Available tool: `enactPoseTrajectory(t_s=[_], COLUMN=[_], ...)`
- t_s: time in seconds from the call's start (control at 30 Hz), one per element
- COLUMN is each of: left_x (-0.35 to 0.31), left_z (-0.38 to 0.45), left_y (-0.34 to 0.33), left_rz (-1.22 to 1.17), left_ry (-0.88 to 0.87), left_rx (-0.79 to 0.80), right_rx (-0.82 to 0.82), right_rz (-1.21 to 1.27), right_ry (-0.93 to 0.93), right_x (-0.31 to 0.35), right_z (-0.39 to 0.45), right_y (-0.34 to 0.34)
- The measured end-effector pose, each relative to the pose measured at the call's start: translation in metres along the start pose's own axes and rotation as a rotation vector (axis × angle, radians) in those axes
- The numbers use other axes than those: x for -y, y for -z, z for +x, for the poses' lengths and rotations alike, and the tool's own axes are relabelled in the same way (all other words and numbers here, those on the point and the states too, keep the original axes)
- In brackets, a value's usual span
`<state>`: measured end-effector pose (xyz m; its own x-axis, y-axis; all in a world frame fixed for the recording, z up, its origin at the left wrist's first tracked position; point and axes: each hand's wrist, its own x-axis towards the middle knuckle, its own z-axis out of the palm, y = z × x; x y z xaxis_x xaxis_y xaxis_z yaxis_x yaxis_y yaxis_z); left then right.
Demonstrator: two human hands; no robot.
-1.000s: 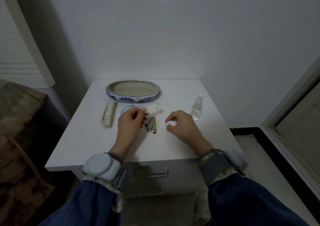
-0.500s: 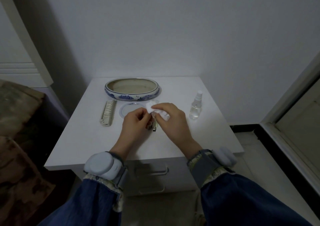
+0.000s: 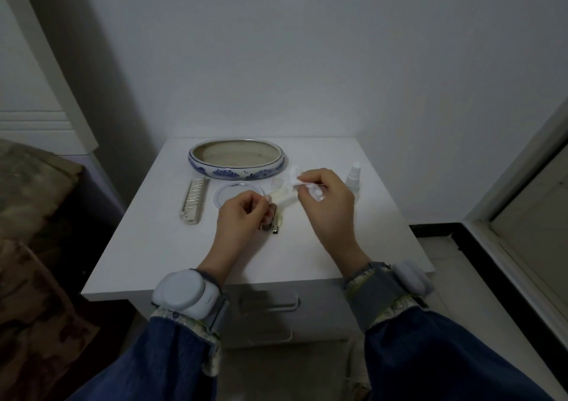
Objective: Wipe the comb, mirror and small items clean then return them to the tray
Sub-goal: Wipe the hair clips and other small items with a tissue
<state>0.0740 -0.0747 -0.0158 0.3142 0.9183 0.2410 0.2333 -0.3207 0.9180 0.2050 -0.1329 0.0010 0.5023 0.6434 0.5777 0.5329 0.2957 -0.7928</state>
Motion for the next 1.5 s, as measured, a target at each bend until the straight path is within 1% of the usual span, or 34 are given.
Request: enactPoseTrajectory(t_s=[0.13, 0.2, 0.33, 0.5, 0.57, 0.63, 0.73, 0.8, 0.87, 1.03, 1.13, 1.2, 1.27, 1.3, 1.33, 1.43, 1.5], left_x=[0.002, 0.001, 0.000, 0.000, 0.000, 0.000, 0.001, 0.001, 0.001, 0.000, 0.000, -0.002, -0.007, -0.010, -0.011, -0.011, -0.009], left_z=[0.001, 0.001, -0.002, -0.003, -0.003, -0.003, -0.003, -0.004, -0.004, -0.005, -0.005, -0.005, -0.006, -0.006, -0.005, -0.004, -0.004], left_y=[0.001, 0.002, 0.002, 0.000, 0.000, -0.001, 0.000, 0.000, -0.001, 0.001, -0.001, 0.000, 0.001, 0.001, 0.000, -0.001, -0.001], left_rz=[0.021, 0.016, -0.005, -0.002, -0.011, 0.005, 0.033, 0.007, -0.027, -0.026, -0.023, -0.050, -0.135, -0.183, -0.222, -0.277, -0.271], left_ry=[-0.001, -0.029, -0.081, -0.068, -0.050, -0.038, -0.015, 0.001, -0.005, -0.051, -0.059, -0.058, -0.053, -0.047, -0.041, -0.015, -0.008], left_rx=[-0.009, 0.016, 0.071, 0.079, 0.078, 0.061, 0.018, 0.005, 0.027, 0.065, 0.066, 0.058, 0.036, 0.027, 0.022, 0.016, 0.017], right_rx=[0.235, 0.286, 0.202, 0.133, 0.074, 0.044, 0.130, 0.232, 0.273, 0.206, 0.148, 0.077, 0.036, 0.046, 0.080, 0.249, 0.294], right_rz=[0.042, 0.022, -0.014, -0.139, -0.128, -0.062, 0.020, 0.050, 0.042, -0.024, -0.112, -0.107, 0.008, 0.100, 0.201, 0.512, 0.707], right_ry=[0.033, 0.036, 0.053, 0.039, 0.001, 0.003, 0.050, 0.038, 0.015, 0.035, 0.056, 0.002, -0.118, -0.198, -0.290, -0.568, -0.695], right_x=[0.002, -0.002, -0.005, -0.010, -0.012, -0.010, -0.004, -0.003, -0.006, -0.011, -0.014, -0.015, -0.013, -0.011, -0.009, -0.002, 0.001], right_z=[-0.010, -0.014, -0.011, -0.009, -0.006, -0.005, -0.008, -0.012, -0.014, -0.013, -0.012, -0.009, -0.005, -0.002, 0.001, 0.001, -0.001], right_y=[-0.011, -0.014, -0.010, -0.008, -0.004, -0.002, -0.006, -0.010, -0.011, -0.010, -0.009, -0.005, -0.002, -0.001, -0.001, -0.006, -0.010])
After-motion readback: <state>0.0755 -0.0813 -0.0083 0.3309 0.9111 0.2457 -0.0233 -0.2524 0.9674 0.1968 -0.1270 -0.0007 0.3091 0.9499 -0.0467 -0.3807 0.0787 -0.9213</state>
